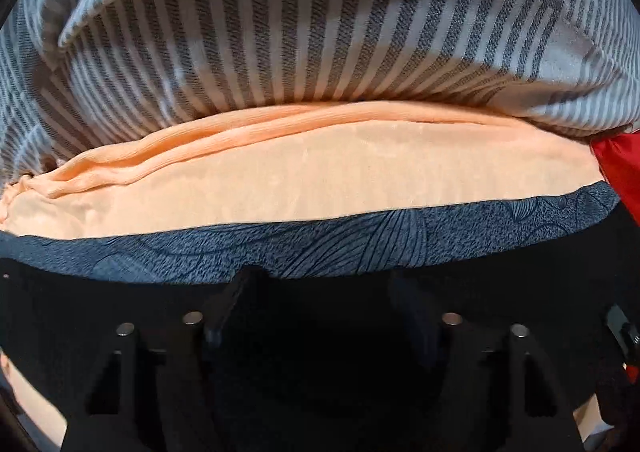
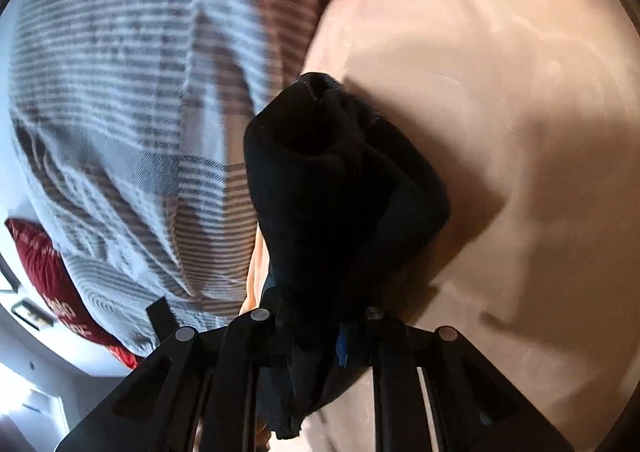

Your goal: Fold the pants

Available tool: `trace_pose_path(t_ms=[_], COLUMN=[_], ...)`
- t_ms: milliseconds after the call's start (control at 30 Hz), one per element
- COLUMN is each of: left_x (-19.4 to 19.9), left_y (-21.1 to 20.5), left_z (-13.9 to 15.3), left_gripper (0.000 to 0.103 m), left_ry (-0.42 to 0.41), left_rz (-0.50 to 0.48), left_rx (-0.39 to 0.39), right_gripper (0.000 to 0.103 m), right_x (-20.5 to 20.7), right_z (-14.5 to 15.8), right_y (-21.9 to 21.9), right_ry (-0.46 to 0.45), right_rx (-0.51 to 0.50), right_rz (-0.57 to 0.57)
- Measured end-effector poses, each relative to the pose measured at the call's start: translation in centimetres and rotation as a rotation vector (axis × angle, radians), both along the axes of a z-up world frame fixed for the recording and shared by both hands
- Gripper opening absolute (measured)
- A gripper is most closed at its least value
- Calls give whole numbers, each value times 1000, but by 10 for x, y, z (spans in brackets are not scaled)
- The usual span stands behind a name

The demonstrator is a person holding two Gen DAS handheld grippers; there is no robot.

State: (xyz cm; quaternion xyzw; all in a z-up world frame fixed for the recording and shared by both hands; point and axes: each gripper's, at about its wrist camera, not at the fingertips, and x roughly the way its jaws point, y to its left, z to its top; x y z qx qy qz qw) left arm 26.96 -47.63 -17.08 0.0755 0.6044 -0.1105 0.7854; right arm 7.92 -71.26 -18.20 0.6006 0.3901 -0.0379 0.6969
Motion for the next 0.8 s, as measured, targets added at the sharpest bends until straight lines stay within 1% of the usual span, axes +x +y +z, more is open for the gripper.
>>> trace_pose_path(t_ms=[133, 233, 300, 400, 467, 533, 567, 600, 633, 667, 733, 800], left_x=[-7, -11, -16, -19, -19, -20, -18, -15, -13, -12, -10, -9], left_y=[4, 4, 11, 14, 19, 30, 37, 44, 56, 66, 94, 130], left_z=[-7, -12, -18, -18, -20, -16, -13, -11, -6, -1, 12, 25], left_gripper=[67, 67, 67, 67, 67, 66, 63, 57, 54, 54, 54, 54], left_ry=[-70, -82, -103, -115, -109, -94, -73, -55, -38, -33, -49, -72], left_rz=[-55, -62, -72, -71, -75, -83, -83, -79, -71, -62, -38, -14], left_rx=[1, -16, -9, -25, -49, -74, -97, -115, -140, -157, -168, -157], right_gripper=[15, 15, 15, 15, 15, 15, 15, 15, 15, 15, 15, 15], right_x=[9, 20, 27, 39, 49, 58, 60, 63, 68, 70, 78, 86], right_z=[22, 41, 59, 88, 108, 121, 125, 129, 135, 140, 148, 151], right_y=[9, 21, 33, 59, 84, 107, 116, 125, 137, 148, 173, 204], right_ry=[-23, -46, -64, -81, -90, -98, -102, -106, -113, -117, -118, -114], right_rx=[-46, -81, -122, -221, -315, -378, -399, -422, -446, -476, -537, -593], right_rz=[39, 65, 102, 190, 270, 330, 351, 372, 396, 420, 475, 529])
